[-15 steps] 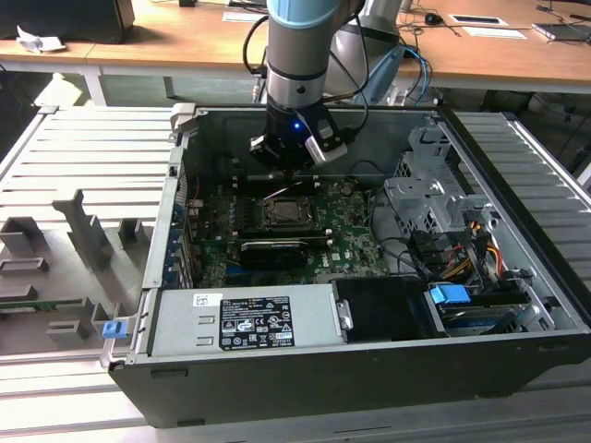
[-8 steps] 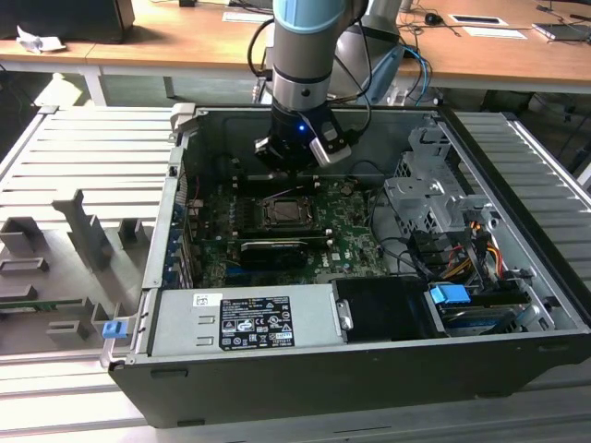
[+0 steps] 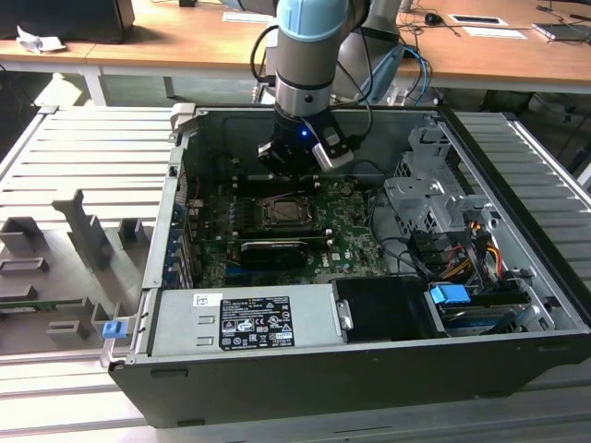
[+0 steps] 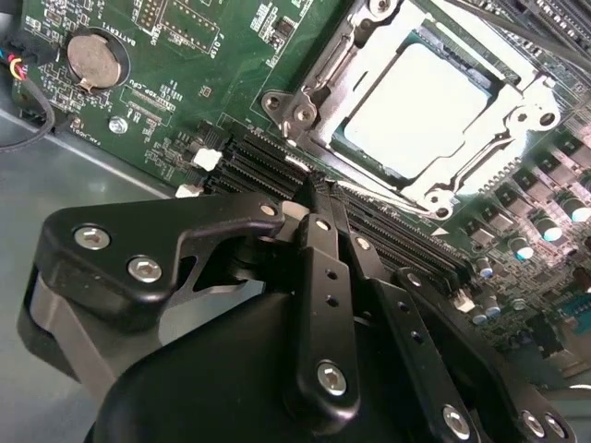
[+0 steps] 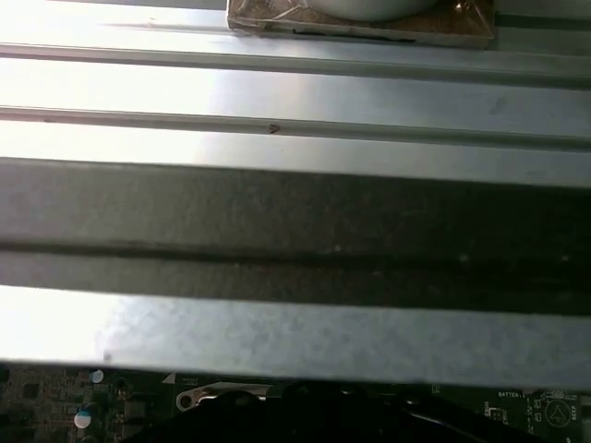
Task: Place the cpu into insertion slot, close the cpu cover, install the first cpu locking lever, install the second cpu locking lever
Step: 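Install the first cpu locking lever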
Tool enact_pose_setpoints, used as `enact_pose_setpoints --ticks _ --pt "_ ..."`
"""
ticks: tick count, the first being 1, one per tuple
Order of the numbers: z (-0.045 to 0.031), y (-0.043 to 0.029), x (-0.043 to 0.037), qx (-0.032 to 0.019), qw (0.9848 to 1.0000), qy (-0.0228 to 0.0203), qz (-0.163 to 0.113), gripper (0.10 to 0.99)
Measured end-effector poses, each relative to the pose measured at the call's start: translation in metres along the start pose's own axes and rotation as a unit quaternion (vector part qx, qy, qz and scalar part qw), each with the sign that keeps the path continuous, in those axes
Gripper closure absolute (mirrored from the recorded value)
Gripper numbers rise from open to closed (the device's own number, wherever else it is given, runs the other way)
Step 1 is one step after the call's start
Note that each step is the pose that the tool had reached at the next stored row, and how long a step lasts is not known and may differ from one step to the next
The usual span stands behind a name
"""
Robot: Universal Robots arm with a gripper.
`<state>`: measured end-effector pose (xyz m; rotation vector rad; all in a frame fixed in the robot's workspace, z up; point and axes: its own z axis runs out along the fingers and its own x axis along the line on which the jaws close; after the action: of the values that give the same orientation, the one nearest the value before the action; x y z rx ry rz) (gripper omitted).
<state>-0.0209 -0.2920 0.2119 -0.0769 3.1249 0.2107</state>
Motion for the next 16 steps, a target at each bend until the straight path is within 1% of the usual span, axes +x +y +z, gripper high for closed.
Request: enact_pose_setpoints --ticks 7,10,16 --pt "0.0037 -0.002 -0.0023 0.0002 1.0 -0.0001 0.0 0.98" --pt "0.0076 -0.0025 -0.0023 0.0003 1.0 0.0001 0.0 0.98" --pt "0.0087 -0.0027 -0.0024 0.0003 1.0 -0.0001 0.0 0.98"
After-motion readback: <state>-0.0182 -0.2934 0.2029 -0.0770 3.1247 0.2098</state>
